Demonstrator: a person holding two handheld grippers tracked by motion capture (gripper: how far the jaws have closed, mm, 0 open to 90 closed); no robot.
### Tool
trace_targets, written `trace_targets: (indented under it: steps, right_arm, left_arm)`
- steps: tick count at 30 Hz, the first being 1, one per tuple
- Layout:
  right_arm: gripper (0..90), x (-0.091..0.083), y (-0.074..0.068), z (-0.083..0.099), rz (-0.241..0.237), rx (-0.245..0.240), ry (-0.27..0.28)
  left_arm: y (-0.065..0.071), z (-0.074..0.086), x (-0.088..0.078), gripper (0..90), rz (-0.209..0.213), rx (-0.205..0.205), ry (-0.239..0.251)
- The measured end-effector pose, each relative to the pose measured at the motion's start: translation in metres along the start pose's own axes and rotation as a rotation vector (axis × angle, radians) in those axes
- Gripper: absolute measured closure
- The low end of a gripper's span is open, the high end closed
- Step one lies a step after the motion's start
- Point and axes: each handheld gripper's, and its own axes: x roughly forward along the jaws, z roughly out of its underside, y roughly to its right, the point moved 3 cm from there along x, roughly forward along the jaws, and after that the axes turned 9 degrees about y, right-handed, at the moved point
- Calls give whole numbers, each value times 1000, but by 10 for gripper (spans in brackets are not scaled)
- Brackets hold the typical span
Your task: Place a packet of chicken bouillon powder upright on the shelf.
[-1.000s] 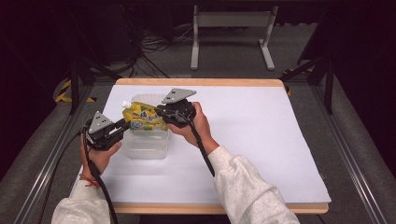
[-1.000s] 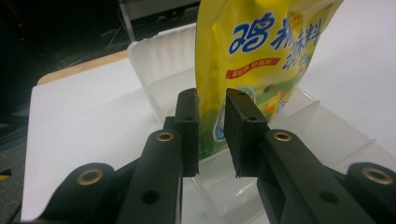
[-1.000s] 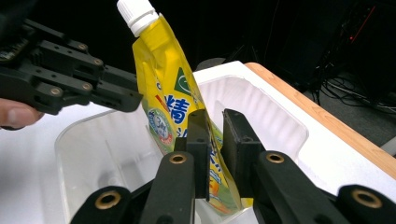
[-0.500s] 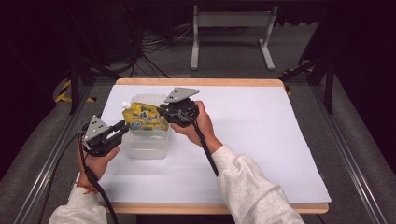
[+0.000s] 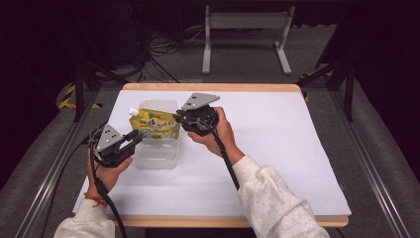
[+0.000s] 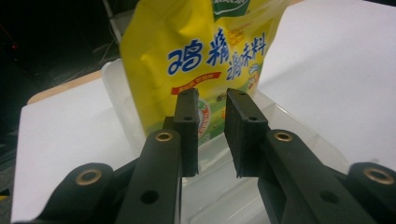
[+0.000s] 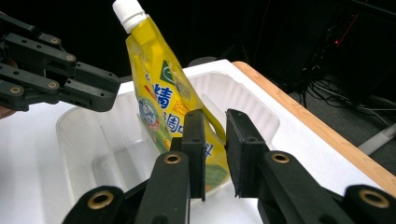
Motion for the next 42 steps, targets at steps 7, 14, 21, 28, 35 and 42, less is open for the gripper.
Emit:
trace_targets:
  steps: [7, 14, 21, 28, 35, 42]
  right_arm:
    - [782, -19, 9, 5, 26, -16, -18]
    - [776, -34, 15, 13, 37, -40, -45]
    - [771, -48, 23, 28, 57, -56, -78]
    - [750, -71, 40, 48, 94, -43, -103]
    - [716, -91, 50, 64, 134, -48, -132]
    - [688, -107, 52, 76, 156, -80, -153]
  left_arm:
    - [8, -2, 2, 758, 10, 10, 1]
    - [19, -4, 5, 759, 40, 31, 2]
    - [33, -4, 4, 743, 78, 58, 1]
    - [45, -3, 3, 698, 104, 78, -2]
    - [61, -2, 4, 625, 121, 105, -8]
    - [74, -2, 5, 535, 144, 132, -14]
